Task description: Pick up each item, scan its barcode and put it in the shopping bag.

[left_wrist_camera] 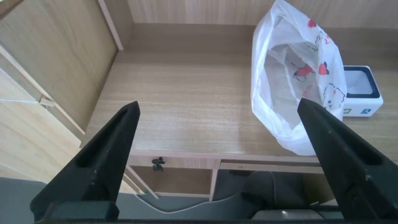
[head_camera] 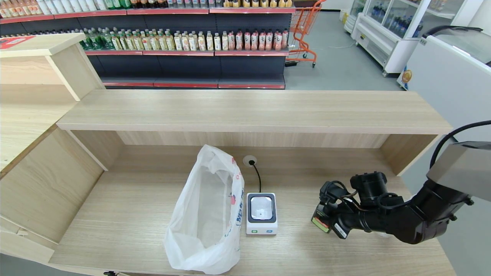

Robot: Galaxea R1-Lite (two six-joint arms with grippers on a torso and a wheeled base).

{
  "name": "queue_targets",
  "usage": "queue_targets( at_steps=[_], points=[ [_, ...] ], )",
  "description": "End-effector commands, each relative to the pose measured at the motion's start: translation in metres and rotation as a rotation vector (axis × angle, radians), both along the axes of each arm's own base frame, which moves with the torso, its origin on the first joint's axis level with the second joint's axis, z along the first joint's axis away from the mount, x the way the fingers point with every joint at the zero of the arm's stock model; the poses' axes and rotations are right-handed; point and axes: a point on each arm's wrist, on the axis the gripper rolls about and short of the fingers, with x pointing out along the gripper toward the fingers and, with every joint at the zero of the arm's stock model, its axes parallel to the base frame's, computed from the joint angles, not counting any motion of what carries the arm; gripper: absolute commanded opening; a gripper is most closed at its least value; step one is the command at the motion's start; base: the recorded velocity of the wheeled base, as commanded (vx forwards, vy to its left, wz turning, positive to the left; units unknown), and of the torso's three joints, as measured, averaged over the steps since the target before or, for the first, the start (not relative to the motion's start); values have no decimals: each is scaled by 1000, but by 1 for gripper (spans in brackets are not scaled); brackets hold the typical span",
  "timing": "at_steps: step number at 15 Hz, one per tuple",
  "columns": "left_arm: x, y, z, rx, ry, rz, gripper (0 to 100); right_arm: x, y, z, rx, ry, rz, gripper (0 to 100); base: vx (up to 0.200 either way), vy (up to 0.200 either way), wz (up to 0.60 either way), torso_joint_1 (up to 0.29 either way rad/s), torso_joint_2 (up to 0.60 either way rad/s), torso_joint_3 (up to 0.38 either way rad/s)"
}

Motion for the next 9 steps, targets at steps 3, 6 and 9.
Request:
queue_targets(
  at_steps=[3, 6, 9],
  points=[
    [0, 0, 0, 0, 0, 0, 100, -12, -6, 38, 40, -111, -21, 0, 0, 0, 0, 0, 0, 0],
    [0, 0, 0, 0, 0, 0, 100, -51, -24, 103, 150, -309, -61, 0, 0, 0, 0, 0, 0, 0],
    [0, 0, 0, 0, 0, 0, 100, -101, -35, 107, 153, -359, -53, 0, 0, 0, 0, 0, 0, 0]
  ],
)
